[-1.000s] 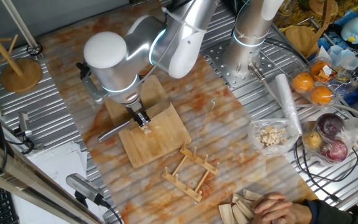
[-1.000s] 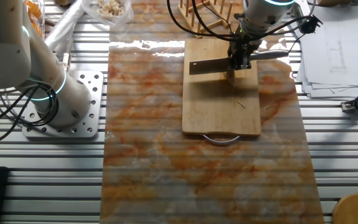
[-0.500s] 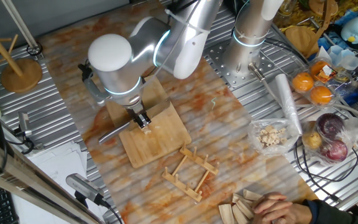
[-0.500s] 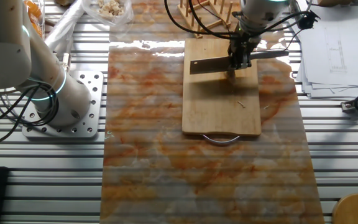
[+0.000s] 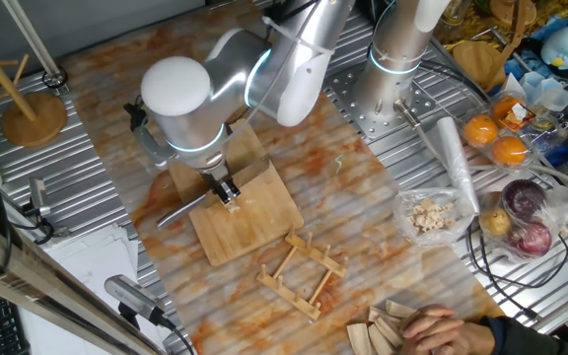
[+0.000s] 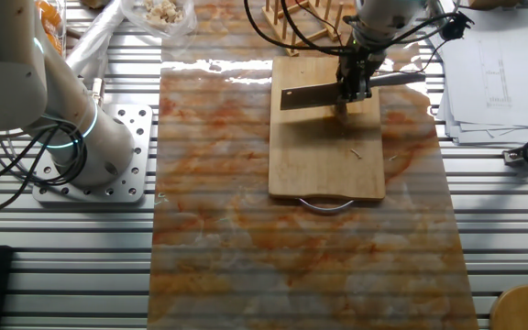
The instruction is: Slice the lotus root
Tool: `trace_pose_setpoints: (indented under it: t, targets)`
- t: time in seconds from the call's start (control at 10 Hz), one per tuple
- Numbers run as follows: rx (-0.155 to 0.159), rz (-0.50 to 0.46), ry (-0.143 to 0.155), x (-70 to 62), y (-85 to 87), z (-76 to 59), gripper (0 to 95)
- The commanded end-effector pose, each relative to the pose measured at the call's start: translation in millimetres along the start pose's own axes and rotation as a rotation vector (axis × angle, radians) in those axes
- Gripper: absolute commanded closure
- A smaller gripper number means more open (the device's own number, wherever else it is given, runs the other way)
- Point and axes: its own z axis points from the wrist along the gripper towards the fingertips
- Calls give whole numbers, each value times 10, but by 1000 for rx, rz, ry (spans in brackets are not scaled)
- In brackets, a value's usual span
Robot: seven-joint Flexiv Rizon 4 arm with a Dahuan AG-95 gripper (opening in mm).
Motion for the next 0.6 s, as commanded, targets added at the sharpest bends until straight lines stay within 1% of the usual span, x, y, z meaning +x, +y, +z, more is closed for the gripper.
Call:
trace_pose_setpoints:
  t: [0.1, 0.2, 0.3, 0.6]
  targets:
    - [-31, 15, 12, 19, -33, -25, 950]
    - [-52, 22, 14, 23, -39, -169, 950]
    - [-40, 15, 12, 30, -38, -216, 950]
    - [-37, 12, 10, 28, -37, -194, 950]
